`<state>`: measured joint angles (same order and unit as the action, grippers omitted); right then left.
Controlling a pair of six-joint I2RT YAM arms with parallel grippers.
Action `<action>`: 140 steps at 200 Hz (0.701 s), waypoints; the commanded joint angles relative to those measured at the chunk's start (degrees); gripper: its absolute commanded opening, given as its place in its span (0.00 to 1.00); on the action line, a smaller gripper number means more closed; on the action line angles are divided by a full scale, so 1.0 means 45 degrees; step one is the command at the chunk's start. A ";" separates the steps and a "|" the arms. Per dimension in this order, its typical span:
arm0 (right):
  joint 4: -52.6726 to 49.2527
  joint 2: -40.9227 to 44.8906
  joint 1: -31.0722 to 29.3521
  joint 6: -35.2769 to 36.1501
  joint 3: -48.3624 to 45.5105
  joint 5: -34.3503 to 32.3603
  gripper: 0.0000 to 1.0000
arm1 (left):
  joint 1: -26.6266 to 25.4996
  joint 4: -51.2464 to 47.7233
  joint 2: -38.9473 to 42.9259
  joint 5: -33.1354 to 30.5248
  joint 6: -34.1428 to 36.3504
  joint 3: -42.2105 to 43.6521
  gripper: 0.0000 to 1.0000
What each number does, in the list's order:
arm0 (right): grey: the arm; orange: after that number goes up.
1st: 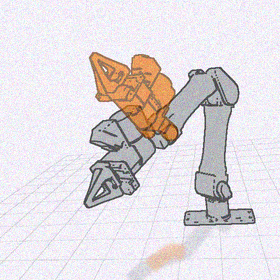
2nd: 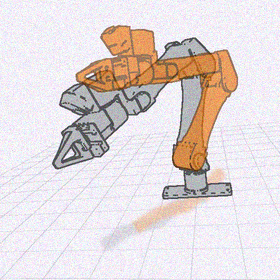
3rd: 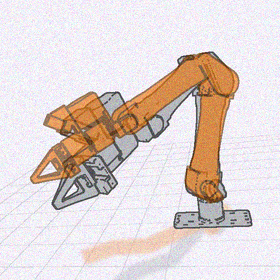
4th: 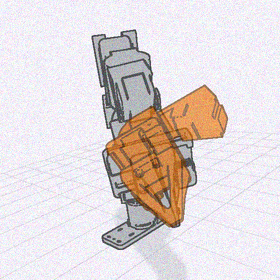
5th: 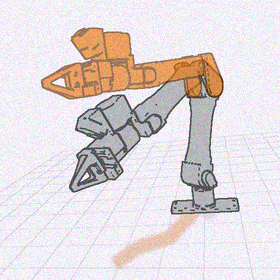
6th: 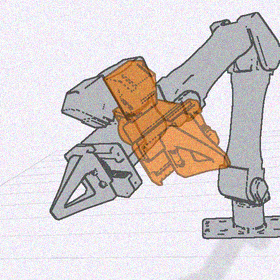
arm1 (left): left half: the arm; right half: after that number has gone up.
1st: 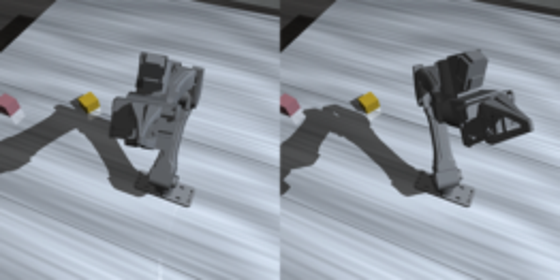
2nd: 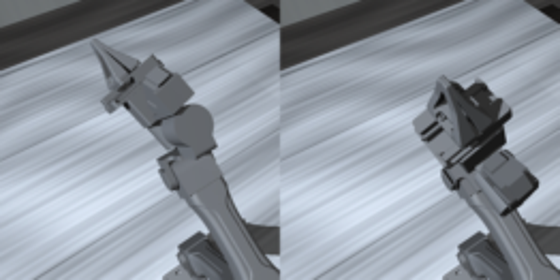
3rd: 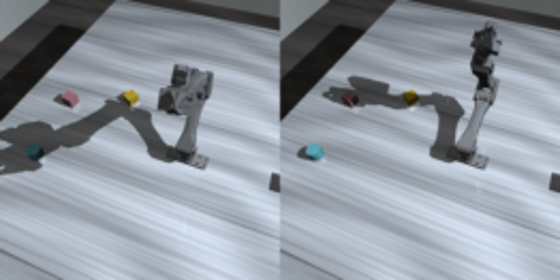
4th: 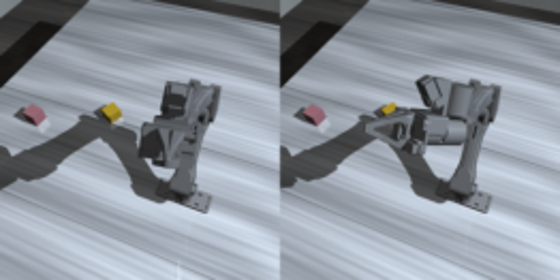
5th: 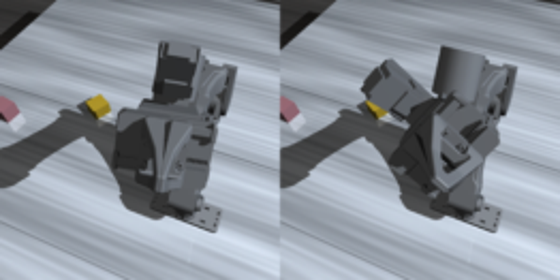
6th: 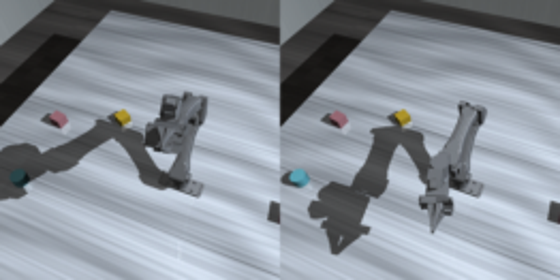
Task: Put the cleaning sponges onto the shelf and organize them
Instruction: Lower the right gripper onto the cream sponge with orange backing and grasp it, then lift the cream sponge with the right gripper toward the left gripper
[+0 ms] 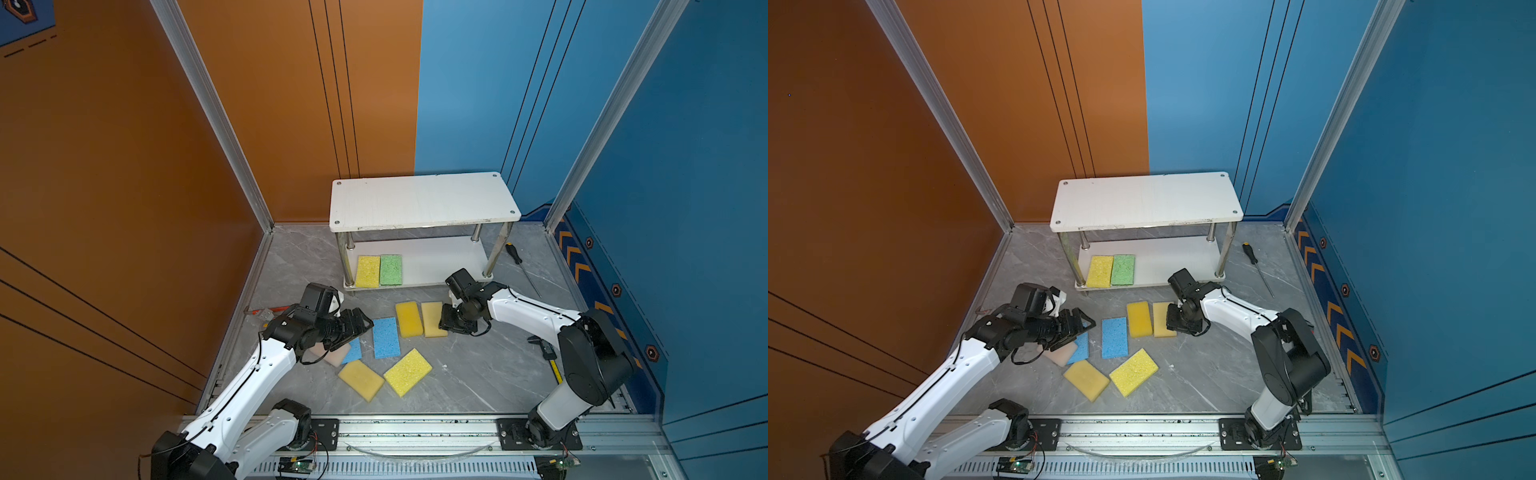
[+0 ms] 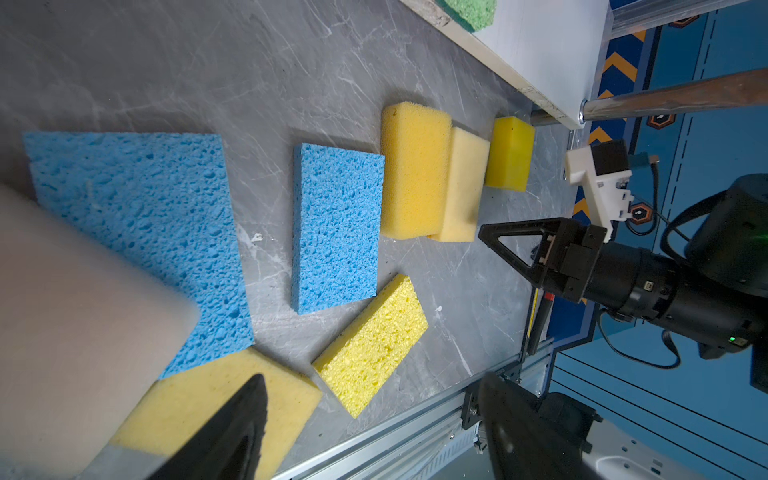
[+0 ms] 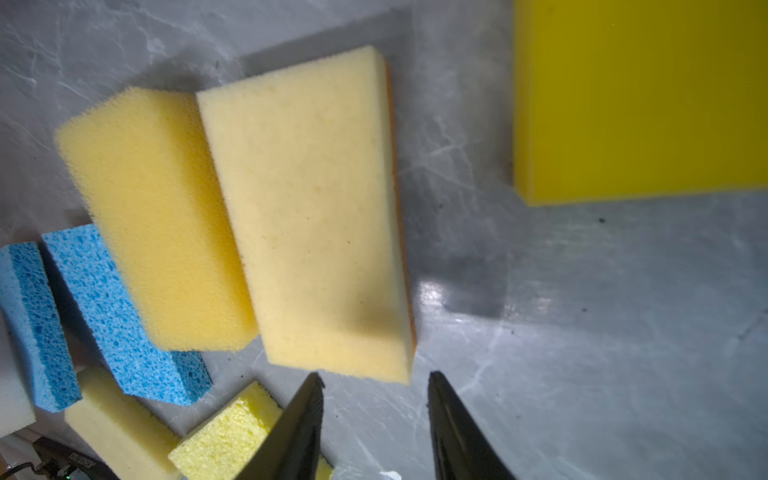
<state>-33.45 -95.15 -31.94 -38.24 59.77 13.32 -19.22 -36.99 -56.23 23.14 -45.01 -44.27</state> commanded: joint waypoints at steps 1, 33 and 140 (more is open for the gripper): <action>-0.0190 -0.0426 -0.0125 0.0393 0.0392 0.0143 0.42 | 0.0280 -0.0001 0.0294 0.0184 -0.0036 0.0279 0.81; -0.0108 -0.0868 -0.0128 0.0392 0.0442 0.0156 0.38 | 0.0764 0.0009 0.0767 0.0459 -0.0187 0.0634 0.81; 0.0051 -0.0094 -0.0117 0.0252 -0.0120 0.0106 0.13 | 0.1129 0.0050 0.0605 0.0685 -0.0075 0.0405 0.81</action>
<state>-32.80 -99.29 -32.29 -36.86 60.64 14.39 -14.52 -36.88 -52.75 24.69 -45.91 -41.10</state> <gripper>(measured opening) 0.145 0.808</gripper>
